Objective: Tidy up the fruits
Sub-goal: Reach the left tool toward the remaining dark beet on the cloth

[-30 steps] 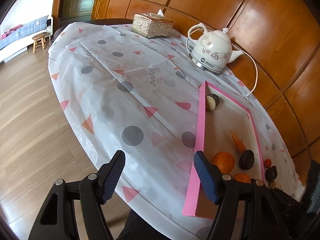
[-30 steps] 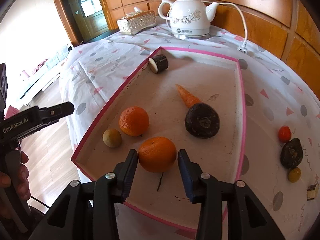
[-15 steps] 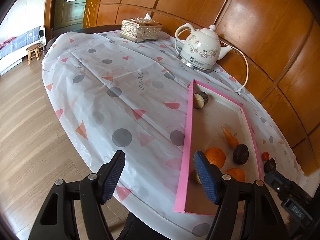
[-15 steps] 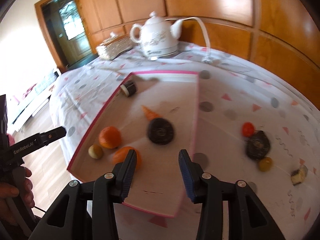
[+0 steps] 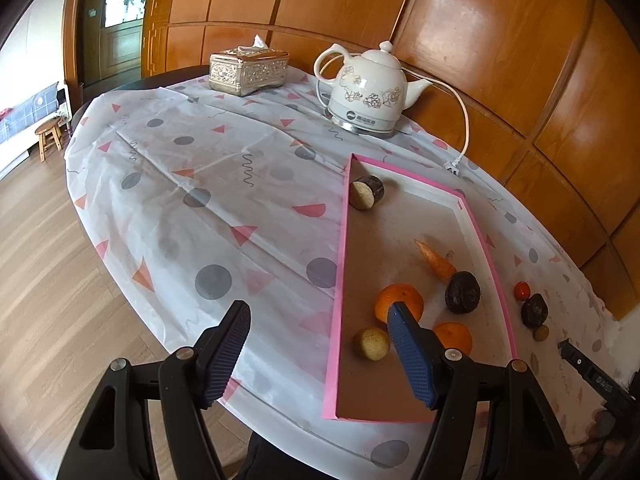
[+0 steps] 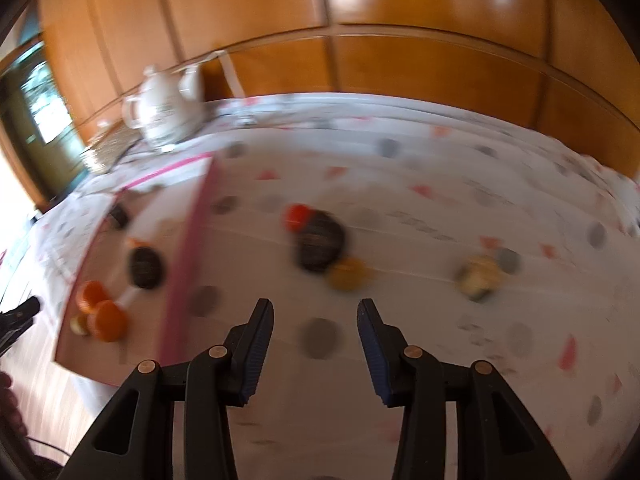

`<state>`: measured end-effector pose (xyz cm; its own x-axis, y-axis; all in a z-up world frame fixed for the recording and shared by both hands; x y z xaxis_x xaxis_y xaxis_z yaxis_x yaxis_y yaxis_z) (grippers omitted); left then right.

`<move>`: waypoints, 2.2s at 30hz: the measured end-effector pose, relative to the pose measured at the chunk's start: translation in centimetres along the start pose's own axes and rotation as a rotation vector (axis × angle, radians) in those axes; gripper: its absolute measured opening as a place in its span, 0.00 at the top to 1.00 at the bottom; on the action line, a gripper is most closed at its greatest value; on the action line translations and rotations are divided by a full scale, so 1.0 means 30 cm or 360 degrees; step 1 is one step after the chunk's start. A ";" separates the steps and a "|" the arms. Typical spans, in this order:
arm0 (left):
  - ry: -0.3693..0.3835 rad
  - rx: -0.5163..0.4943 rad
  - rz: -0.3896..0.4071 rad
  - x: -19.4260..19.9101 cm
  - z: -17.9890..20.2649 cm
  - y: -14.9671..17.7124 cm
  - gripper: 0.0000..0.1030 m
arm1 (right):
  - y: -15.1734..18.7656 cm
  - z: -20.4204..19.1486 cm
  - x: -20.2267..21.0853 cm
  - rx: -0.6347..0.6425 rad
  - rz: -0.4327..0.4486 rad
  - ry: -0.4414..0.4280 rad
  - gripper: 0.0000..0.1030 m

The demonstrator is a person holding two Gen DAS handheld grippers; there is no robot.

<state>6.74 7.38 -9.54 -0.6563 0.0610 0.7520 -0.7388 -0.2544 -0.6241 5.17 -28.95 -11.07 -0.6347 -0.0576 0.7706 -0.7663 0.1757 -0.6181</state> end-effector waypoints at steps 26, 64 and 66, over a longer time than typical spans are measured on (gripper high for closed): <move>0.0349 -0.0605 -0.0029 0.025 0.476 -0.005 0.31 | 0.193 0.652 0.100 -0.0636 0.0056 0.0638 0.57; 0.0589 -0.0657 -0.0589 -0.346 1.106 0.168 0.44 | 0.227 0.838 0.144 -0.0833 0.0176 0.0843 0.36; 0.0572 -0.0637 -0.0605 -0.374 1.115 0.169 0.43 | 0.227 0.838 0.143 -0.0832 0.0177 0.0843 0.36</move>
<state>15.48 -26.89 -14.06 -0.2973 0.4118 0.8614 -0.8838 0.2227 -0.4115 -5.27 -52.69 -15.88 -0.4716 0.4449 0.7614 -0.4693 0.6044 -0.6438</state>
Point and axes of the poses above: each gripper's, at about its wrist camera, not at the fingertips, and x roughly against the way its jaws point, z to its right, y to its underside, the point moved 8 cm from there along -x, roughly the way its jaws point, and after that the axes turned 3 degrees about -y, right-handed, at the moved point
